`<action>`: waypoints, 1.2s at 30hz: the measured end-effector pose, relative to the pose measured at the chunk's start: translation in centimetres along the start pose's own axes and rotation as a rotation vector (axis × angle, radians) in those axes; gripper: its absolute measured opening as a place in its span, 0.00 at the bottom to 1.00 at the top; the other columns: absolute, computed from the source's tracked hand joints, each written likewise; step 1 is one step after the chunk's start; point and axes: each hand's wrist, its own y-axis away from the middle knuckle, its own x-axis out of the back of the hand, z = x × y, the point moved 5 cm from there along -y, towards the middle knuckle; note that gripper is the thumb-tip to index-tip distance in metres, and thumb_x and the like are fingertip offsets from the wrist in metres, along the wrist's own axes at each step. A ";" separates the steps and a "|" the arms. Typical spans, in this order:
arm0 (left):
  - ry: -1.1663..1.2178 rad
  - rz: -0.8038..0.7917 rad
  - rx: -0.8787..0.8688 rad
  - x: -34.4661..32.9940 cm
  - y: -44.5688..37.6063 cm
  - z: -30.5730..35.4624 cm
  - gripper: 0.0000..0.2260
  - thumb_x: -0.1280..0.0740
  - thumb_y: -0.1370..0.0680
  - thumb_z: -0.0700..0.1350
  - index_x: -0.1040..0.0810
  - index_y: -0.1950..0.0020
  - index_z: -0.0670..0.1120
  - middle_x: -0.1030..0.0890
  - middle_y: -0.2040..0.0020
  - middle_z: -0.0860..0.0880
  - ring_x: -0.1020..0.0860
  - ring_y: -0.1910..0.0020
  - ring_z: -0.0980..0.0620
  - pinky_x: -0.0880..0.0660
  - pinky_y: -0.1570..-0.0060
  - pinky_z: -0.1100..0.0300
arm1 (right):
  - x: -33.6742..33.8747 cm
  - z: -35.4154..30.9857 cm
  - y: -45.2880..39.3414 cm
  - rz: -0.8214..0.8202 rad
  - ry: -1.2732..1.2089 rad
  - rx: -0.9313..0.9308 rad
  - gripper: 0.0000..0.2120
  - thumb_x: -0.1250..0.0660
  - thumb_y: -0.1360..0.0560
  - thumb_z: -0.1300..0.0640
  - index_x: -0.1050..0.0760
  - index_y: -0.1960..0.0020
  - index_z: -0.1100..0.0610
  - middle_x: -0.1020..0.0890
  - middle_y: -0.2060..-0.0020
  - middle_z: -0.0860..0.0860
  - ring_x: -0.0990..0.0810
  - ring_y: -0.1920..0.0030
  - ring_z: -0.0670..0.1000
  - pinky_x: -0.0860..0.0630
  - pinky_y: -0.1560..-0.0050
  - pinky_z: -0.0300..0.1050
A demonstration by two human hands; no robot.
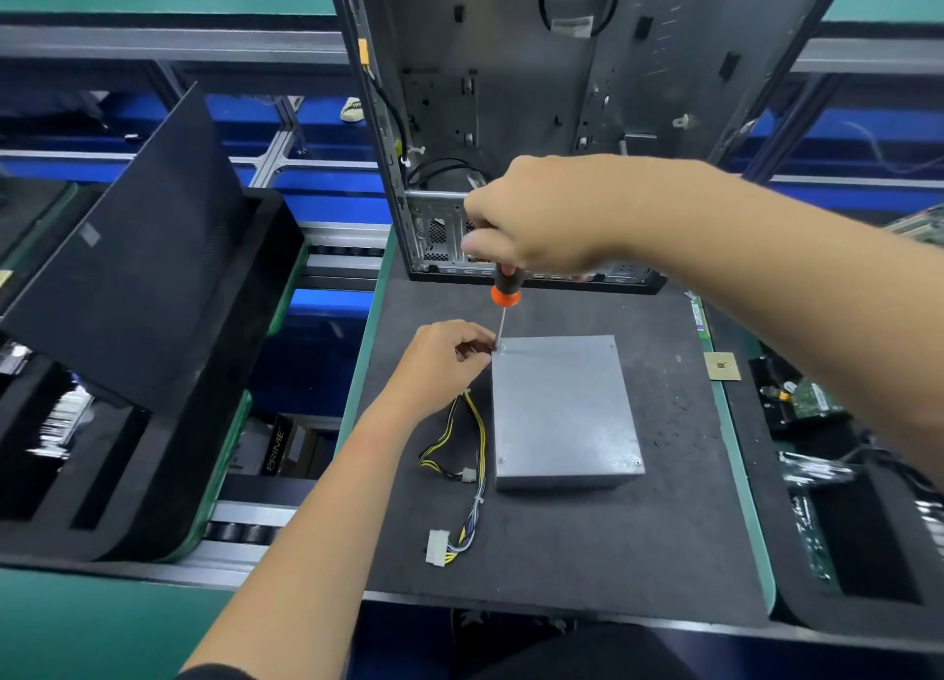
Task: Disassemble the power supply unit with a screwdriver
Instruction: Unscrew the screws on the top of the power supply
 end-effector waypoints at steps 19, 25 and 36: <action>-0.007 0.011 -0.026 0.0 -0.2 0.1 0.07 0.32 0.24 0.41 0.16 0.52 0.50 0.18 0.56 0.56 0.21 0.59 0.57 0.25 0.57 0.68 | 0.4 1.0 1.4 0.090 -0.133 0.030 0.07 0.28 0.30 0.56 0.23 0.53 0.53 0.26 0.64 0.41 0.29 0.64 0.40 0.34 0.68 0.38; -0.117 0.028 -0.145 0.0 0.2 0.0 0.10 0.33 0.24 0.39 0.16 0.47 0.49 0.18 0.54 0.58 0.23 0.56 0.61 0.31 0.55 0.77 | 1.8 2.4 1.7 0.207 -0.173 -0.030 0.06 0.28 0.33 0.55 0.23 0.58 0.52 0.27 0.69 0.41 0.28 0.66 0.42 0.36 0.70 0.41; 0.076 0.142 -0.015 0.1 0.3 -0.7 0.07 0.31 0.26 0.40 0.15 0.53 0.49 0.17 0.59 0.58 0.21 0.60 0.61 0.25 0.59 0.72 | 0.2 1.8 0.7 0.168 -0.184 -0.008 0.07 0.28 0.33 0.55 0.24 0.57 0.54 0.25 0.67 0.42 0.27 0.64 0.42 0.30 0.67 0.43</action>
